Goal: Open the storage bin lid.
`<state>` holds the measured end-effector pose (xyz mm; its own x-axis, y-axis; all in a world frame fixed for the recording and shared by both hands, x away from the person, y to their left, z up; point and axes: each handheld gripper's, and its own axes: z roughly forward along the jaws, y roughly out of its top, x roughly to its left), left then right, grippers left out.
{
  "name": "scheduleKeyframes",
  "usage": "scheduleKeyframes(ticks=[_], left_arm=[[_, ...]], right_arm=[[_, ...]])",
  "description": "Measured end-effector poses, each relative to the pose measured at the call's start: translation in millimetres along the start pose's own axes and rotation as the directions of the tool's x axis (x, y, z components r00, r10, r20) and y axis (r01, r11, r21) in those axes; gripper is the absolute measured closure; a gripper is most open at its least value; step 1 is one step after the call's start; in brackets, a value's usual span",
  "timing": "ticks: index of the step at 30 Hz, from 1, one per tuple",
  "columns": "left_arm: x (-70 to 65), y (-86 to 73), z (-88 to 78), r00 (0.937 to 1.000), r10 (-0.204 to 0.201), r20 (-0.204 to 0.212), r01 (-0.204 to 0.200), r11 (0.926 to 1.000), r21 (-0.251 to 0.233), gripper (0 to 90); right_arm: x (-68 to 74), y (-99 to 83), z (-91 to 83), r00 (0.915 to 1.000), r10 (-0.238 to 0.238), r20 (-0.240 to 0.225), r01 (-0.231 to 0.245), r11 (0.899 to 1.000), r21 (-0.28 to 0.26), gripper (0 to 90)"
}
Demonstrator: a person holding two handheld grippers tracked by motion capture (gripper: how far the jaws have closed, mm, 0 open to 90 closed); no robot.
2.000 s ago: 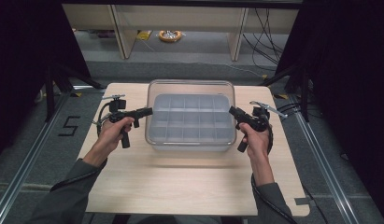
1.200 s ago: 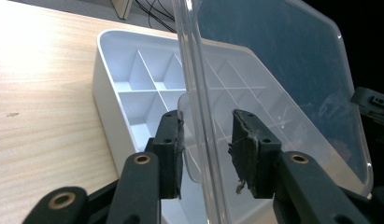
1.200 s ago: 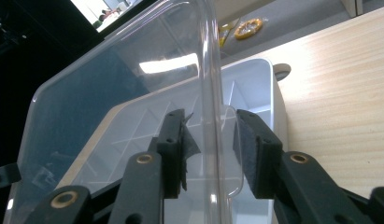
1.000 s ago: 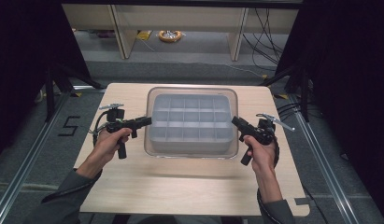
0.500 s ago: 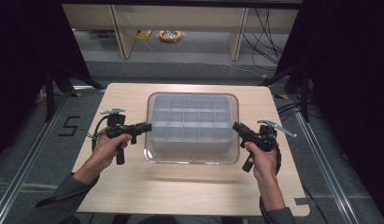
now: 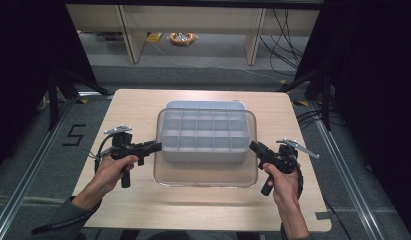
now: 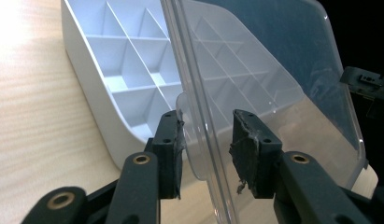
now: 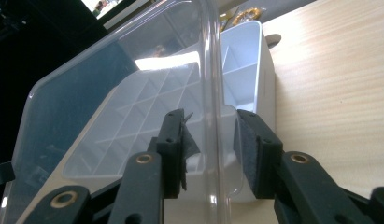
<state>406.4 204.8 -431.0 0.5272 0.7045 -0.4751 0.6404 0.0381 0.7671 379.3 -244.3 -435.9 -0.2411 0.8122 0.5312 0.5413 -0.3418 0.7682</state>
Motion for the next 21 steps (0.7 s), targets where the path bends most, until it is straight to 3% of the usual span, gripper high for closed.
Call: scheduleKeyframes(ticks=[1,2,8,13,17,21], left_arm=[[0.1,-2.3,-0.8,1.0000,-0.003,0.000,0.003,1.0000,0.005,63.0],[0.6,-4.8,-1.3,0.9999,-0.009,0.006,0.008,0.9999,0.009,63.0],[0.3,-20.3,-4.5,1.0000,-0.007,0.000,0.007,0.9995,0.030,63.0],[1.3,-33.6,-5.0,0.9998,-0.015,0.011,0.014,0.9985,0.052,63.0],[2.4,-41.1,-4.2,0.9997,-0.024,0.009,0.023,0.9972,0.071,63.1],[0.6,-45.9,-6.7,0.9995,-0.029,0.014,0.028,0.9969,0.074,63.1]], right_arm=[[0.3,-1.3,-2.3,0.9998,-0.006,0.019,0.006,1.000,0.006,64.5],[-0.2,-3.2,-3.0,1.0000,-0.001,-0.009,0.001,1.000,0.005,64.6],[0.6,-14.0,-9.1,1.0000,-0.005,0.002,0.004,1.000,0.031,64.6],[0.4,-23.0,-14.9,0.9998,-0.001,-0.018,0.001,0.999,0.032,64.6],[-0.5,-29.0,-19.2,1.0000,0.001,0.000,-0.001,0.999,0.043,64.6],[0.5,-33.8,-24.9,0.9999,0.002,-0.015,-0.001,0.999,0.040,64.6]])
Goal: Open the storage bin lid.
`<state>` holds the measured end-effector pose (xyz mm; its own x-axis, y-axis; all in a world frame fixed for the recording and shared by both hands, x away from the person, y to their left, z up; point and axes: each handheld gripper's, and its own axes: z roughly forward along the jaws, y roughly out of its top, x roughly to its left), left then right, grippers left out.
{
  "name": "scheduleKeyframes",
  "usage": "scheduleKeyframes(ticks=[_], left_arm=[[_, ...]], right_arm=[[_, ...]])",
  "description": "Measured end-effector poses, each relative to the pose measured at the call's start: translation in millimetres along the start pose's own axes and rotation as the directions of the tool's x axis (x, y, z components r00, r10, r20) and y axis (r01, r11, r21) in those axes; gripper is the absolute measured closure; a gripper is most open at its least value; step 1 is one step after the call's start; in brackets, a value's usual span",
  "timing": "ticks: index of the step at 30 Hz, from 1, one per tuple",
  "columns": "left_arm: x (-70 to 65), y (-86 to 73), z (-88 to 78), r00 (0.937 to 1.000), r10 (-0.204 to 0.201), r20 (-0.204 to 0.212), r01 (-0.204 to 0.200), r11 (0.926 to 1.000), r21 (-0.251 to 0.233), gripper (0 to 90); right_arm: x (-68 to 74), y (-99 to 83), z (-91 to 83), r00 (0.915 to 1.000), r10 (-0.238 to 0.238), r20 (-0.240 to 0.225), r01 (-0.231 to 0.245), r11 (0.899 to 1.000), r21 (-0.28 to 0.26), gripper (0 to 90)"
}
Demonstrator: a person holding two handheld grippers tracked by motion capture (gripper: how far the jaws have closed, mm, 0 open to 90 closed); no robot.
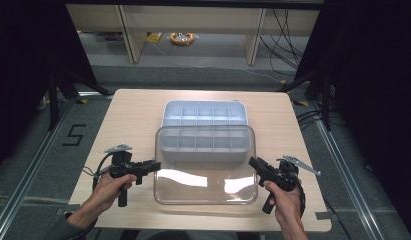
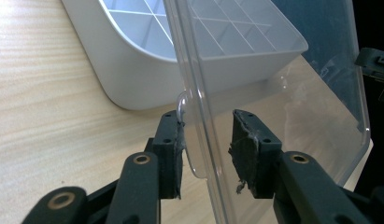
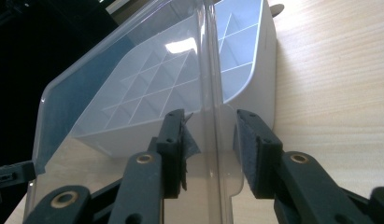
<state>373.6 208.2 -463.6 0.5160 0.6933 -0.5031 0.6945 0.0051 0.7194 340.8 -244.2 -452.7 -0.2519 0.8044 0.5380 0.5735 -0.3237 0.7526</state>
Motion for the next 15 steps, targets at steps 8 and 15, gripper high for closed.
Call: scheduleKeyframes(ticks=[8,15], left_arm=[[-1.7,-14.4,-3.4,1.0000,-0.006,0.007,0.006,0.9998,0.019,63.1],[-0.4,-27.0,-7.0,0.9999,-0.010,0.011,0.010,0.9992,0.039,62.9]], right_arm=[[-0.4,-13.4,-7.9,0.9999,0.006,0.009,-0.006,1.000,0.010,64.2],[0.2,-24.0,-14.7,1.0000,0.003,-0.006,-0.003,1.000,0.013,64.0]])
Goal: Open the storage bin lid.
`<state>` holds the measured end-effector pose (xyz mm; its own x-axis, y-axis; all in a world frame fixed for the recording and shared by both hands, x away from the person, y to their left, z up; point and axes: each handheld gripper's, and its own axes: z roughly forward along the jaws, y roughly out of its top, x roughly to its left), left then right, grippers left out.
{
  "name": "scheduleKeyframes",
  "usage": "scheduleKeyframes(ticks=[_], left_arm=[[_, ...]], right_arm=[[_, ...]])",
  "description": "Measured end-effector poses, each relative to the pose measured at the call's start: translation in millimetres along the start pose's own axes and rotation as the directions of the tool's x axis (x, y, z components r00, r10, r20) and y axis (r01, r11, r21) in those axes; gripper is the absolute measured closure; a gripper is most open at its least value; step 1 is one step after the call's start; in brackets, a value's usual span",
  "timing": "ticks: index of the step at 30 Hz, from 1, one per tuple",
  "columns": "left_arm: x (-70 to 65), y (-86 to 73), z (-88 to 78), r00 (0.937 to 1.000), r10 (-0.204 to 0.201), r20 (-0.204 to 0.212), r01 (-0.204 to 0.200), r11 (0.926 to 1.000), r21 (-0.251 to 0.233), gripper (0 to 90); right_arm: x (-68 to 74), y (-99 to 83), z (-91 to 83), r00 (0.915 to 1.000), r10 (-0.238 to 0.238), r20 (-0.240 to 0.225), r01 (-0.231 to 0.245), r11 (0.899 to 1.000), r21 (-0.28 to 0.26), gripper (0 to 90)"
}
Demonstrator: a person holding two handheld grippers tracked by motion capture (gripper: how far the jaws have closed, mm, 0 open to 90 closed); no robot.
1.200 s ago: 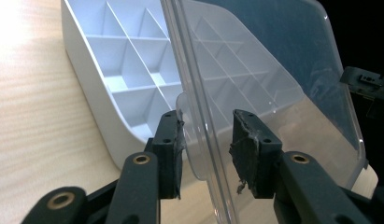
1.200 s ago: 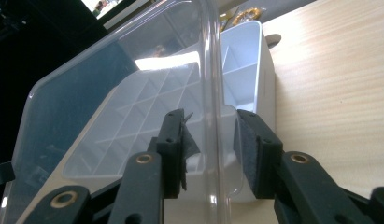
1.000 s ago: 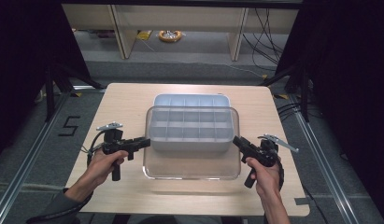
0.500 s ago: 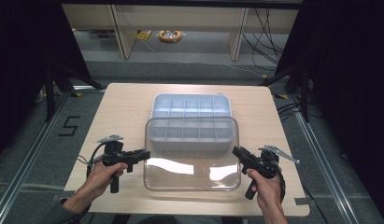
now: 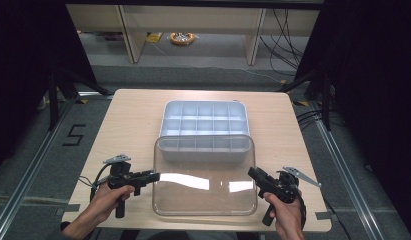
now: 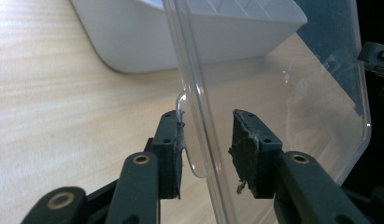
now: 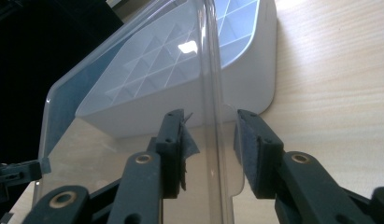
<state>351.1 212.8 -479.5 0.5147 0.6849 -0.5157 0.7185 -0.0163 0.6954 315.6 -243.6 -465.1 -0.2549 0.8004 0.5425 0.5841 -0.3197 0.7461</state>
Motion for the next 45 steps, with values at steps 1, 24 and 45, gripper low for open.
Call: scheduleKeyframes(ticks=[1,24,45], left_arm=[[0.5,-1.4,-0.5,1.0000,-0.008,0.002,0.008,1.0000,0.001,63.0],[-4.5,-25.3,0.2,0.9997,0.025,-0.005,-0.025,0.9984,0.051,62.2],[-5.8,-38.5,2.6,0.9999,0.015,-0.006,-0.014,0.9952,0.097,60.6]], right_arm=[[1.3,-1.4,-1.6,0.9999,0.014,0.006,-0.014,1.000,0.013,64.0],[-4.8,-31.3,-11.6,0.9993,0.026,0.025,-0.028,0.997,0.069,63.1],[-12.5,-44.7,-10.2,0.9979,0.023,0.061,-0.030,0.992,0.120,62.4]])
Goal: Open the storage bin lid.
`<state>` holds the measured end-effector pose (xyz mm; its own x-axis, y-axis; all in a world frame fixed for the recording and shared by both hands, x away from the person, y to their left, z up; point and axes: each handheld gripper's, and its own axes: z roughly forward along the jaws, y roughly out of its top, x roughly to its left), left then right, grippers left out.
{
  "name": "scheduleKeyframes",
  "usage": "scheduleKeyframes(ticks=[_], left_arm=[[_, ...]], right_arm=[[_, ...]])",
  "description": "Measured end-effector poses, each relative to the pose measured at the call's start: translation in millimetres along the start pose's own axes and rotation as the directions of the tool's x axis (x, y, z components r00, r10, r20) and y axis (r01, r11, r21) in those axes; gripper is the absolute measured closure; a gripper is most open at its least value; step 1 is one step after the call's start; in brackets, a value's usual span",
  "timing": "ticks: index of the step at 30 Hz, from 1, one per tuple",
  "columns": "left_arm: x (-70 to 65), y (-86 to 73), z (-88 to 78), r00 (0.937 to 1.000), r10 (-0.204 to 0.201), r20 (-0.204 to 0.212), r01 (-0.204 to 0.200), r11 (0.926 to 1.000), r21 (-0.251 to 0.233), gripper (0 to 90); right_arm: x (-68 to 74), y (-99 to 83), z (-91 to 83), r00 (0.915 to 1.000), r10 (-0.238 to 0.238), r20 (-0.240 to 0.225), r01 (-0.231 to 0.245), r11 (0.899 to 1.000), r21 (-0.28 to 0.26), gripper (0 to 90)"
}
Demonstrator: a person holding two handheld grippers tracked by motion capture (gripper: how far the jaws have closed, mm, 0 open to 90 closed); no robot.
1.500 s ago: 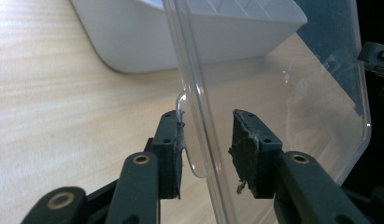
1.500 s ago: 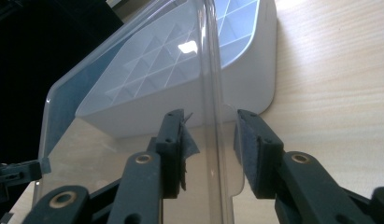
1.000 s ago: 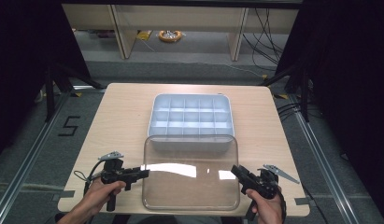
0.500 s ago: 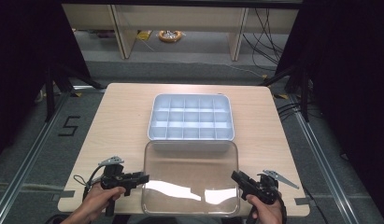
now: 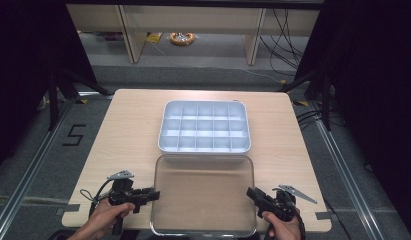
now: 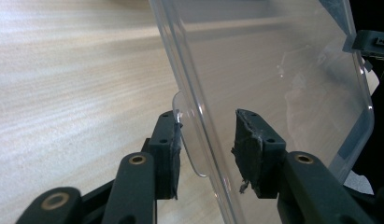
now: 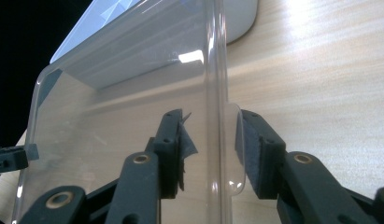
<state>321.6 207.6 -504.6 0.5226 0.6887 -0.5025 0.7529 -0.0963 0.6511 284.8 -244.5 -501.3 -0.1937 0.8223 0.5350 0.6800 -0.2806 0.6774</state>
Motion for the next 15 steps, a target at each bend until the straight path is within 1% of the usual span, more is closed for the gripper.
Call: scheduleKeyframes(ticks=[1,2,4,5,6,7,8,9,10,11,12,13,14,15], left_arm=[[0.0,-0.3,-0.4,1.0000,0.005,0.002,-0.005,1.0000,0.001,60.6],[0.0,-0.4,-0.5,1.0000,0.006,0.000,-0.006,1.0000,0.001,60.5],[0.8,-0.7,0.0,1.0000,0.004,0.000,-0.004,1.0000,0.002,60.5],[1.2,-0.8,0.2,1.0000,0.002,-0.002,-0.002,1.0000,0.006,60.4],[1.3,-0.8,0.5,1.0000,0.003,-0.001,-0.003,1.0000,0.009,60.3],[1.4,-0.8,0.8,1.0000,0.005,0.000,-0.005,0.9999,0.010,60.3],[1.2,-0.9,1.1,1.0000,0.003,-0.001,-0.003,0.9999,0.010,60.3],[1.0,-1.1,1.5,1.0000,0.002,-0.001,-0.002,0.9999,0.010,60.3],[1.0,-1.2,1.6,1.0000,0.002,-0.001,-0.002,0.9999,0.011,60.3],[1.4,-1.3,1.8,1.0000,0.000,-0.001,0.000,0.9999,0.012,60.2],[1.8,-1.5,2.3,1.0000,-0.005,-0.002,0.005,0.9999,0.014,60.0],[1.9,-1.6,2.8,1.0000,-0.007,-0.005,0.007,0.9999,0.012,59.6],[2.1,-1.6,3.0,1.0000,-0.005,-0.007,0.005,0.9998,0.018,59.4],[2.1,-1.7,3.1,1.0000,-0.005,-0.008,0.005,0.9998,0.018,59.3]], right_arm=[[2.9,-0.6,-0.5,0.9992,0.039,-0.009,-0.039,0.999,0.012,62.3],[0.6,-0.5,0.1,0.9999,0.007,-0.014,-0.007,1.000,0.006,62.3],[0.3,-0.5,0.6,0.9999,0.001,-0.012,-0.001,1.000,0.005,62.2],[3.5,-0.9,0.1,0.9987,0.050,-0.008,-0.050,0.999,0.022,62.2],[-1.0,-1.0,1.8,1.0000,-0.002,-0.006,0.002,1.000,0.010,62.1],[-0.9,-1.5,2.7,0.9999,0.013,0.008,-0.014,1.000,0.019,62.1],[-0.3,-2.2,3.2,0.9993,0.038,-0.004,-0.038,0.999,0.019,62.1],[-0.7,-2.5,4.1,0.9989,0.046,-0.004,-0.046,0.999,0.019,62.1],[-3.4,-2.0,3.3,0.9999,0.010,-0.004,-0.010,1.000,0.020,62.0],[-4.4,-2.1,4.1,1.0000,0.001,0.001,-0.001,1.000,0.022,61.9],[-3.6,-2.8,5.6,0.9996,0.028,-0.007,-0.027,0.999,0.028,61.9],[-5.0,-2.8,6.3,1.0000,0.009,0.000,-0.009,1.000,0.018,61.9],[-5.3,-2.4,6.0,1.0000,0.004,-0.001,-0.004,1.000,0.024,61.9],[-4.0,-2.7,6.8,0.9994,0.032,0.012,-0.032,0.999,0.034,61.9]])
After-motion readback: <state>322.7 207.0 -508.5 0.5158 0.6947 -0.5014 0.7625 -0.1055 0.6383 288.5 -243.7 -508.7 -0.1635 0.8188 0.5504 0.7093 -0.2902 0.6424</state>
